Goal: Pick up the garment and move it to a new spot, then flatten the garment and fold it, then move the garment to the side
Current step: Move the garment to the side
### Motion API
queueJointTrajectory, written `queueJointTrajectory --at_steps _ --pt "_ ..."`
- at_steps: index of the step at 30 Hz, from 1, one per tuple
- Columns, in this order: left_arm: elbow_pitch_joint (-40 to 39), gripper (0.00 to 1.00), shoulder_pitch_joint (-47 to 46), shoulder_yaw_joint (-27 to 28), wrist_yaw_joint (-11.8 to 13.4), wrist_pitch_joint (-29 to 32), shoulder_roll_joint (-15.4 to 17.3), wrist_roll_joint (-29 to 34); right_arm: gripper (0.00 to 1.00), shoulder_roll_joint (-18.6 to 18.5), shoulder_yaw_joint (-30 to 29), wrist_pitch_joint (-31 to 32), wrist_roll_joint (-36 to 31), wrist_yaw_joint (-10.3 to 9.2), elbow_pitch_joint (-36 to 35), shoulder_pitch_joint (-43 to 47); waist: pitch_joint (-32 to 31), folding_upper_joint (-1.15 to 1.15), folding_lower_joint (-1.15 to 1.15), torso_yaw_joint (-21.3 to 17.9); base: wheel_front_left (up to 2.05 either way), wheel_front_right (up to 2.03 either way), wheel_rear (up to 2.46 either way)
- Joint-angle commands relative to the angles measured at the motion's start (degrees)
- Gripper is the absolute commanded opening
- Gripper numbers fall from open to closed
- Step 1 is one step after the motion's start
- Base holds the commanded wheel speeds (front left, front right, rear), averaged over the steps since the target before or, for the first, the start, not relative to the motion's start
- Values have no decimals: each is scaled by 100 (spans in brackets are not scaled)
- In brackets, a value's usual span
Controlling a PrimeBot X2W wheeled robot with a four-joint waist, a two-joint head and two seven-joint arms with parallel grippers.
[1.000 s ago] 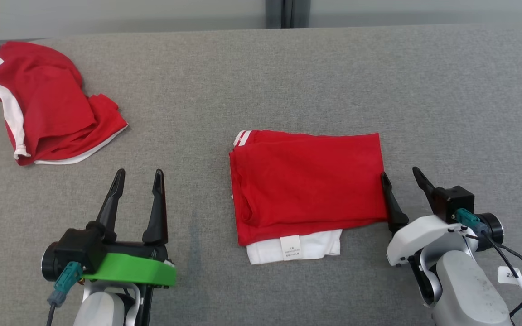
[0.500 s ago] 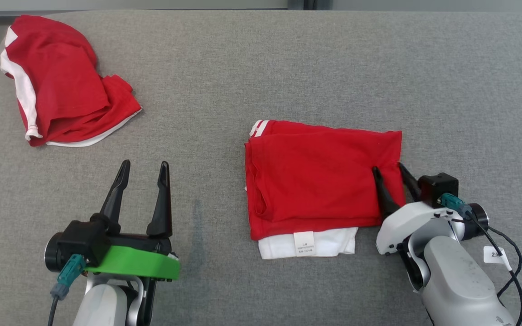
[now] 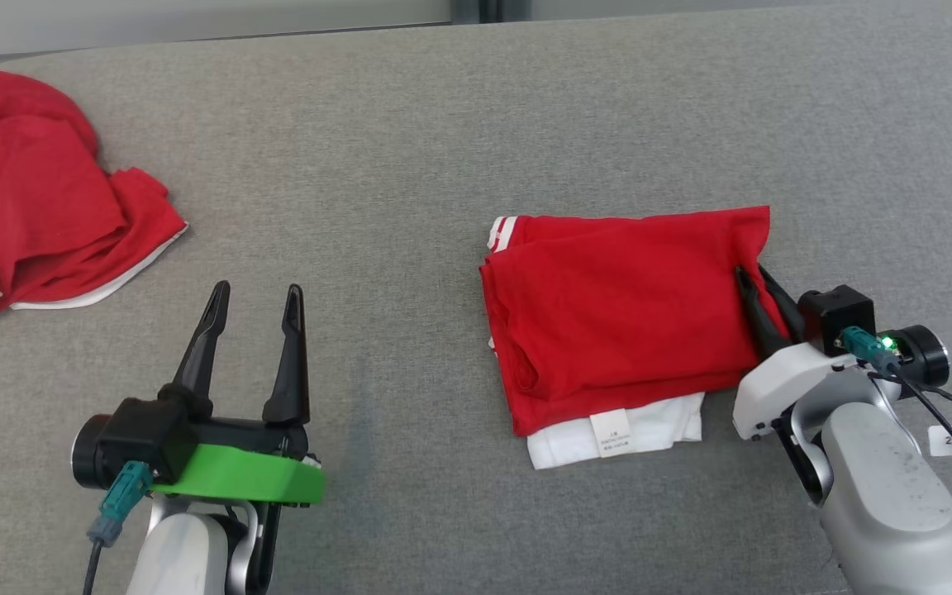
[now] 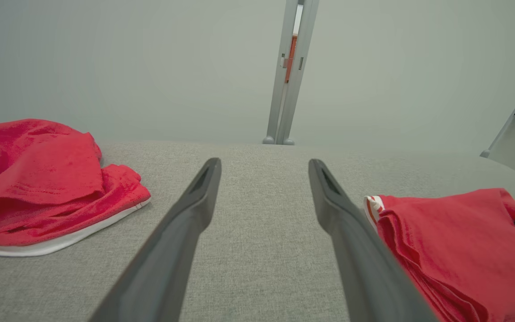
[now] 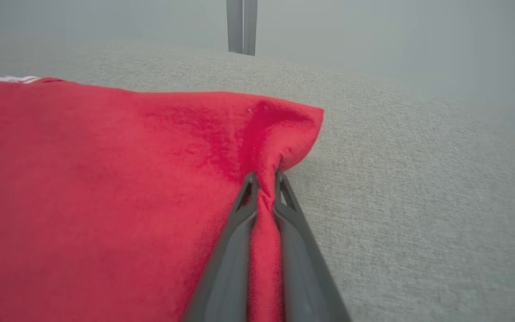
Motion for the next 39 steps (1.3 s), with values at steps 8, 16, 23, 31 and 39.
queueJointTrajectory --at_steps 8,16,23,31,39 --pt "-130 100 -321 -159 -24 -1 13 262 0 -833 142 0 -36 -9 -78 -451 400 0 0 -787 0 0 0" --pt "-310 100 -832 -515 -21 -1 252 356 0 -1502 -16 0 45 -9 -11 -1054 1074 0 0 -1179 0 0 0" --pt "-435 100 -1315 -813 -21 0 490 334 0 -1943 -364 0 -129 -9 153 -1638 1629 0 0 -1232 0 0 0" --pt "-463 100 -1467 -857 -21 -1 598 253 0 -2281 -869 0 -411 -9 618 -2247 1858 0 0 -1009 0 0 0" --pt "-455 100 -1361 -811 -21 -1 478 222 100 -2385 -1369 -1 -711 -9 785 -2433 1732 0 0 -729 0 0 0"
